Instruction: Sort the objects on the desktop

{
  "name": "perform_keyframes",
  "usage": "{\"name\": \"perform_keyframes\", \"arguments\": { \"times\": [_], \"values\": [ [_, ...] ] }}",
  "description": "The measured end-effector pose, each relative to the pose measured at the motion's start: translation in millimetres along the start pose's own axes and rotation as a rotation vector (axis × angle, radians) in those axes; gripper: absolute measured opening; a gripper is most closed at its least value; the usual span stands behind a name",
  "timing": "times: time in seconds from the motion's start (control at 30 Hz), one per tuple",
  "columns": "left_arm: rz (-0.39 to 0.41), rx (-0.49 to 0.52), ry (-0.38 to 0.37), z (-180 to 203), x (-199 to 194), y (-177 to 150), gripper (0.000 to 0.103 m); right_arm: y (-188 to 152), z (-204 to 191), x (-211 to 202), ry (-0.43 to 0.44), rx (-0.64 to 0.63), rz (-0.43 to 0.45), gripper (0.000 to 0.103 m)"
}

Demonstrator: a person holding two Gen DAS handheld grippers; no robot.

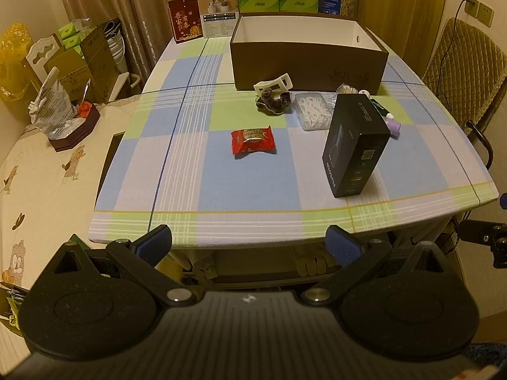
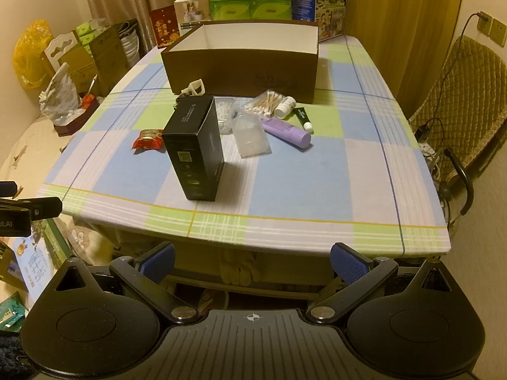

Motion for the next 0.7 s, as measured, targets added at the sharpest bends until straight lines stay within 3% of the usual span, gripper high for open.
{"name": "perform_keyframes", "arguments": {
  "times": [0.7],
  "values": [
    [-0.007, -0.021, 0.031, -2.6, -0.1, -0.5, 0.102, 0.7, -4.5, 0.0, 0.010, -0.010, 0.002, 0.101]
  ]
}}
Point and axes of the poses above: each gripper's, at about its wrist camera, not at the fingertips, and x roughly the way its jaws point, z to its right, y to its top, the point moved 9 cm from there along x, roughly the way its jaws point, and after that the axes turned 14 degrees about z, right-handed, at the moved point
